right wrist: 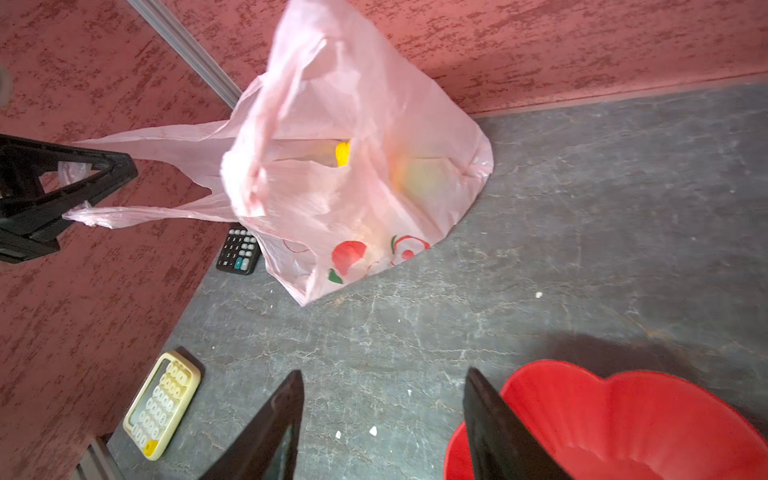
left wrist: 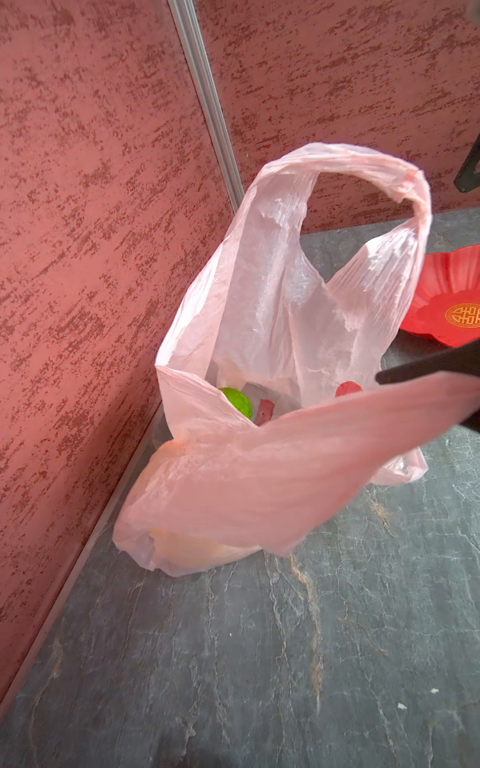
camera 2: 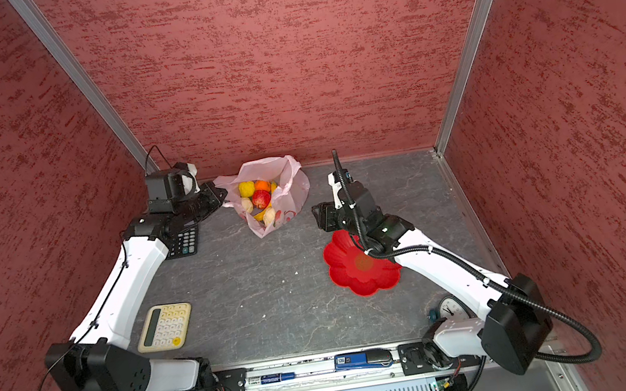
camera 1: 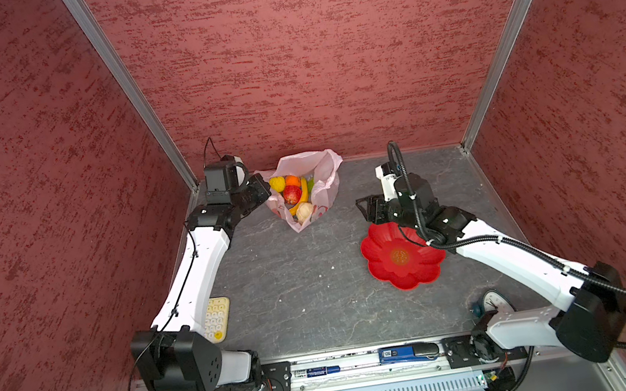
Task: Take the fake fruits out of the plastic bag
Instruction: 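Lift the bag handle with the left gripper while the right gripper grasps the other handle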
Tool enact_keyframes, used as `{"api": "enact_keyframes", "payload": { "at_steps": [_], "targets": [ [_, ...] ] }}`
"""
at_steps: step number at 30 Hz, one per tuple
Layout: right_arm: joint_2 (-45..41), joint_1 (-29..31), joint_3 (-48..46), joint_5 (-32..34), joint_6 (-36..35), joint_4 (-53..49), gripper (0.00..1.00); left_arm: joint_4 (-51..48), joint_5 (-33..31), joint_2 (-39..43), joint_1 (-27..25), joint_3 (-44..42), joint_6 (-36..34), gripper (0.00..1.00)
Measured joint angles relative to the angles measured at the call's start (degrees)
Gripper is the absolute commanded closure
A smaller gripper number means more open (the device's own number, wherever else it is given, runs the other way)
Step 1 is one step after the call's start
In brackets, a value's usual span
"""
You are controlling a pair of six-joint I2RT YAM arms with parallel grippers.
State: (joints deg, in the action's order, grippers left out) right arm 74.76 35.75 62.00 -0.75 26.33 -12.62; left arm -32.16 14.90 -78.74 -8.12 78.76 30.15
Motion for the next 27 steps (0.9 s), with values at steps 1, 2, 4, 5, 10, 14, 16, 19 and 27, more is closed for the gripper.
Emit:
{"api": "enact_keyframes", "payload": {
  "at_steps": [1, 2, 4, 5, 10, 14, 16, 19, 27],
  "targets": [
    [0.5, 0.61, 0.66, 0.07, -0.07, 0.07, 0.37, -0.57, 0.11, 1.03, -0.15, -0.39, -0.24, 1.0],
    [1.16, 1.33, 1.51, 0.13, -0.09, 0.24, 0.36, -1.05, 0.17, 2.14, -0.33, -0.9, -0.46, 1.0],
    [2.14, 2.49, 2.84, 0.15, -0.09, 0.83, 0.36, -1.68, 0.28, 4.09, -0.63, -1.97, -0.7, 1.0],
    [2.58, 3.13, 3.43, 0.15, -0.07, 1.09, 0.36, -2.08, 0.35, 4.94, -0.79, -2.56, -0.9, 1.0],
    [5.2, 4.74, 5.42, 0.24, 0.79, 3.3, 0.34, -2.91, 1.18, 6.93, -1.53, -5.73, -1.16, 1.0],
    [8.26, 5.03, 5.99, 2.01, 1.75, 3.76, 0.33, -3.21, 1.66, 8.31, -1.92, -8.63, -1.44, 1.0],
    [8.83, 5.03, 5.99, 3.37, 2.12, 3.72, 0.33, -3.63, 1.68, 9.07, -1.92, -9.42, -1.57, 1.0],
    [8.59, 5.03, 5.99, 5.42, 2.58, 3.61, 0.31, -4.04, 1.66, 10.34, -1.9, -10.01, -1.79, 1.0],
    [9.7, 4.57, 6.64, 8.0, 2.64, 3.65, 0.3, -4.35, 1.68, 12.02, -1.84, -10.21, -2.75, 1.0]
  ]
}}
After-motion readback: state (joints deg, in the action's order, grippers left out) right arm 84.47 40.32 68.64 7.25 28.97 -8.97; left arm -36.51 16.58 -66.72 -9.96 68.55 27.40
